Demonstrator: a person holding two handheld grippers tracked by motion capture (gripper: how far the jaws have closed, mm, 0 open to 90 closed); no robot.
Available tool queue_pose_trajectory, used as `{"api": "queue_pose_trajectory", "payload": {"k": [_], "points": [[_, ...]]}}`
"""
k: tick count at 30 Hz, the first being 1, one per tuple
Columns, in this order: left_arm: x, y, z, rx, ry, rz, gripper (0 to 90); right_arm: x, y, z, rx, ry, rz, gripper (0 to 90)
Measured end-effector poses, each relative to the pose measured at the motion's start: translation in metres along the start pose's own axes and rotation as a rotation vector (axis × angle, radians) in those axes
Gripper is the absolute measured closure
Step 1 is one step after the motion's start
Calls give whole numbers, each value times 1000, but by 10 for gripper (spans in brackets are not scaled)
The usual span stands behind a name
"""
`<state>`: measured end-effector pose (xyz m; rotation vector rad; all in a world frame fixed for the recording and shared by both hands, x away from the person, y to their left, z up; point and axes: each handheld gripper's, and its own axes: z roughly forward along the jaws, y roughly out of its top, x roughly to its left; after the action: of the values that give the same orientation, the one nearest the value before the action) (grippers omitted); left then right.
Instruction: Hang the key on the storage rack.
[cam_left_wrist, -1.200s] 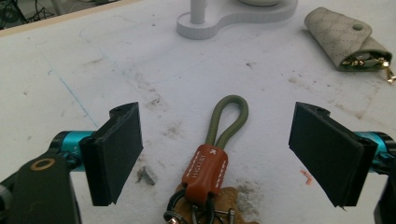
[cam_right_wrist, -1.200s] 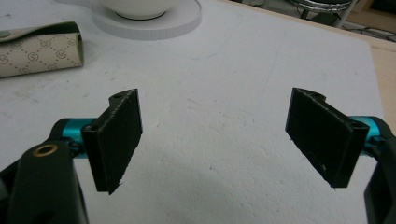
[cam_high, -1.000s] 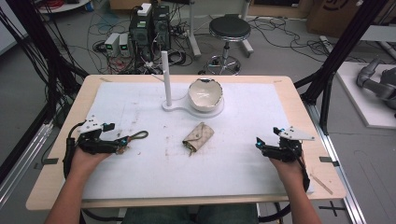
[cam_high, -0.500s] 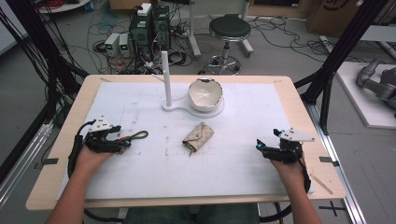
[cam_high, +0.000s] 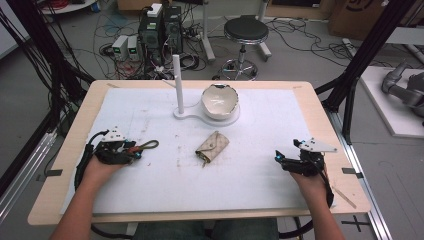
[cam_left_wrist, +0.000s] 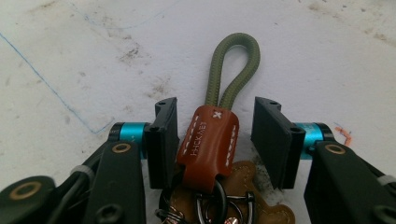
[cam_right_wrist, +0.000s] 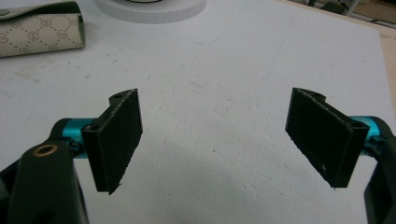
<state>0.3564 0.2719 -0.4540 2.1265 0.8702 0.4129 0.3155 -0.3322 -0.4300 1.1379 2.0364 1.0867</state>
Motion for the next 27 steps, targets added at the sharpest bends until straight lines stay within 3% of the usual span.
{"api": "queue_pose_trajectory", "payload": {"k": [5,11,16,27], "points": [[1,1,-1,5,-16,16,616,2,1,1,3,4,-9,190],[0,5,0,31,-22,58,653,4,1,2,6,8,-10,190],[-3,11,-2,36,-10,68,687,5,2,2,5,11,-16,190],[-12,29,-18,-109,-44,7,702,6,1,1,3,15,-18,190]]}}
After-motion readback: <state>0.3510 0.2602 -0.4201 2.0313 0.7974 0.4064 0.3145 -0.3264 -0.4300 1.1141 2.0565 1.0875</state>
